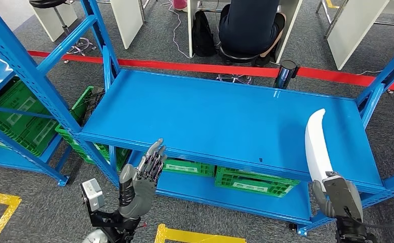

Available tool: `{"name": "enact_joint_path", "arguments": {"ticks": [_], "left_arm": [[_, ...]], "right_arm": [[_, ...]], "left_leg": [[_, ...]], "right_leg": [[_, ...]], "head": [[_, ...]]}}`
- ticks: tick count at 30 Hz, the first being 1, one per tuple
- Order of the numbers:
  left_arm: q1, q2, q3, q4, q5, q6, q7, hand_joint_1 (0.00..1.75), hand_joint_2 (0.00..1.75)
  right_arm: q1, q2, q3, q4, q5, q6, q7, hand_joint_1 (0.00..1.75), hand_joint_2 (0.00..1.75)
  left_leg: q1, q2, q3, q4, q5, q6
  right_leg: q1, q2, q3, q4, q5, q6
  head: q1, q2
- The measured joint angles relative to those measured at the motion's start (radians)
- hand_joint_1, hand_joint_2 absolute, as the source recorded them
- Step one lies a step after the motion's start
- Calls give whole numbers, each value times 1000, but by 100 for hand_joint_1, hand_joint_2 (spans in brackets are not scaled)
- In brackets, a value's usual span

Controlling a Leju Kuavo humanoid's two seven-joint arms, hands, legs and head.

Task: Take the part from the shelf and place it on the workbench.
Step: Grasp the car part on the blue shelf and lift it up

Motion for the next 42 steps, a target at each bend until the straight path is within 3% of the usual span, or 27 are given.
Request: {"name": "enact_joint_path", "arguments": {"ticks": [5, 21, 27, 42], "left_arm": [[0, 0, 0, 0, 3, 0, -4, 0, 0], [14, 3, 0, 0, 8, 29, -9, 0, 0], [16, 3, 0, 0, 5, 30, -9, 0, 0], [16, 3, 0, 0, -4, 38, -13, 0, 0]], "right_arm": [[17, 6, -9, -48, 82, -33, 8, 175, 175], [79, 17, -9, -368, 454, -102, 177, 175, 175], [70, 19, 51, -509, 739, -78, 319, 175, 175], [31, 18, 173, -686, 949, -36, 425, 175, 175]], "left_leg": [[0, 0, 0, 0, 0, 0], [0, 0, -2, 0, 0, 0], [0, 0, -3, 0, 0, 0], [0, 0, -2, 0, 0, 0]], "right_leg": [[0, 0, 0, 0, 0, 0], [0, 0, -1, 0, 0, 0], [0, 0, -1, 0, 0, 0], [0, 0, -1, 0, 0, 0]], "head": [[0, 0], [-1, 0], [-1, 0], [-1, 0]]}}
